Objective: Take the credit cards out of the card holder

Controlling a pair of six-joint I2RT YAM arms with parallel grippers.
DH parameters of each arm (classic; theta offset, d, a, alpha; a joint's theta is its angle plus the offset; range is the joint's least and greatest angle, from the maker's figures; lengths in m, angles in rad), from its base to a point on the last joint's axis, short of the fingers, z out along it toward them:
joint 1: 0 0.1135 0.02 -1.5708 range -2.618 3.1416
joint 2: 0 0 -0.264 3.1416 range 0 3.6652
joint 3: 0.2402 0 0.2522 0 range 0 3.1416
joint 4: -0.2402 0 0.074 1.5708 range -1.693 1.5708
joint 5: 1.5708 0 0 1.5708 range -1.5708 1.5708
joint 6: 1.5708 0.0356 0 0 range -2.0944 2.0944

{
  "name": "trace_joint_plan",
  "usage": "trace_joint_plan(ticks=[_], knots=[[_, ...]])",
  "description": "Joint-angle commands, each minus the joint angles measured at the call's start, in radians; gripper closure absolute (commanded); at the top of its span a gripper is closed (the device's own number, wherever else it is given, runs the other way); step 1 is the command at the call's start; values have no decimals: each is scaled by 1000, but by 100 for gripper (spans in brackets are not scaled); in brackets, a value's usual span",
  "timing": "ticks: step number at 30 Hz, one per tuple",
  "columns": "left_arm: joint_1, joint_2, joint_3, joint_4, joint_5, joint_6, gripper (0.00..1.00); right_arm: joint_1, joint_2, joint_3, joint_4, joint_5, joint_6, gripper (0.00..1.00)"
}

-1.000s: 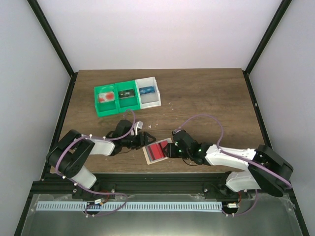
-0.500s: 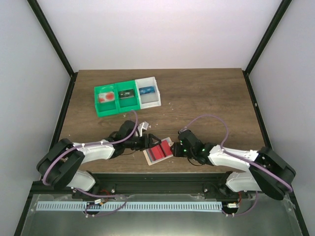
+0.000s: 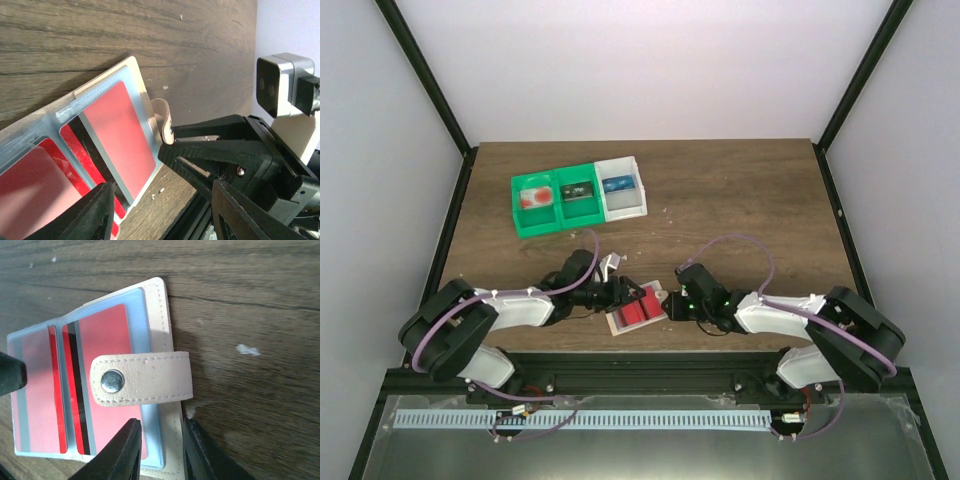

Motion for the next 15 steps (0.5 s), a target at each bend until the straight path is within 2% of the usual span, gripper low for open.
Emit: trace_joint_plan(ticks=[1, 7, 15], knots=[[30, -31, 1, -45, -13, 22, 45, 26, 42, 7, 34, -89, 18, 75], [49, -62, -22, -111, -25, 42, 49, 122, 96, 54, 14, -80, 73, 76], [54, -114, -36, -172, -60, 48, 49, 131, 52, 166, -110, -61, 69, 77]])
